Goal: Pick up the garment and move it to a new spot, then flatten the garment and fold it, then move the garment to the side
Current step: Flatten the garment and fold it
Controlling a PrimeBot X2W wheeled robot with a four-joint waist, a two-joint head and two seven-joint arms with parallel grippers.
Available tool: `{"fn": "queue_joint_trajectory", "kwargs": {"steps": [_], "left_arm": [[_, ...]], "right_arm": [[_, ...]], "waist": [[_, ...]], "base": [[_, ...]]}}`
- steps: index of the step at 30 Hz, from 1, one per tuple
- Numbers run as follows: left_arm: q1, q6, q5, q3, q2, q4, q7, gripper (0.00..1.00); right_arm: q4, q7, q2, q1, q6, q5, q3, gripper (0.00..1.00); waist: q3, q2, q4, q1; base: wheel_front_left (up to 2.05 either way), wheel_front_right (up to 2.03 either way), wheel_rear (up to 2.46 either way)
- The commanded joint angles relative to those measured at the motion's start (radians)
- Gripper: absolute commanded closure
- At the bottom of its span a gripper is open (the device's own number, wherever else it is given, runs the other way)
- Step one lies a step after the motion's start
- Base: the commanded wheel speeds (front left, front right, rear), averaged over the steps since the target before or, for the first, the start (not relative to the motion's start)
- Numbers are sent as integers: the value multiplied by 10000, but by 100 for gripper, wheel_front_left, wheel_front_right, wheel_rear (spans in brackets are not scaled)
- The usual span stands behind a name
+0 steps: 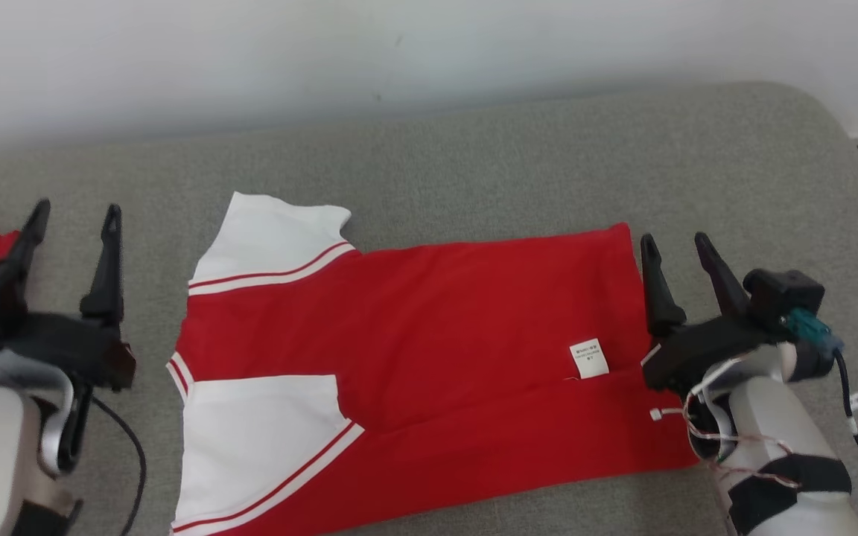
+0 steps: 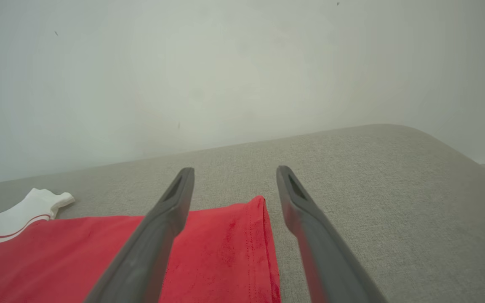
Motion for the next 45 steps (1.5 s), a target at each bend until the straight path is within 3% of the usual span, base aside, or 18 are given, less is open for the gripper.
{"fn": "queue_joint_trajectory", "kwargs": {"steps": [1, 4, 11, 24, 35, 44, 45], "left_arm": [[-750, 18, -441, -359, 353, 295, 345, 0], [-1876, 16, -1056, -998, 840, 810, 855, 0], [-3819, 14, -2187, -2573, 1389, 2219, 1490, 0], [-5523, 15, -3746, -4851, 2124, 4233, 2369, 0], [-6532, 13, -4344, -5968, 2325, 5440, 2732, 0], [-6990, 12, -4937, -6601, 2094, 5977, 2787, 0], [-6990, 12, -4968, -6717, 2060, 5987, 2878, 0]], "right_arm": [[368, 177, 0, -647, -24, -103, 101, 0], [874, 301, -5, -1524, -24, -128, 223, 0], [2044, 618, 74, -3085, -24, -132, 550, 0], [3284, 855, 471, -4512, -26, 113, 1508, 0], [3705, 990, 613, -5139, -25, 558, 2436, 0], [4431, 1220, 611, -5601, -25, 911, 2658, 0], [4434, 1170, 645, -5672, -25, 963, 2709, 5]], "waist": [[1194, -1, -445, -2], [1708, -1, -565, -2], [2444, -1, -864, -2], [2961, -1, -1619, -2], [3377, -1, -1917, -2], [3649, -1, -1774, -2], [3688, -1, -1762, -2]], "base": [[0, 0, 0], [0, 0, 0], [0, 0, 0], [0, 0, 0], [0, 0, 0], [0, 0, 0], [0, 0, 0]]}}
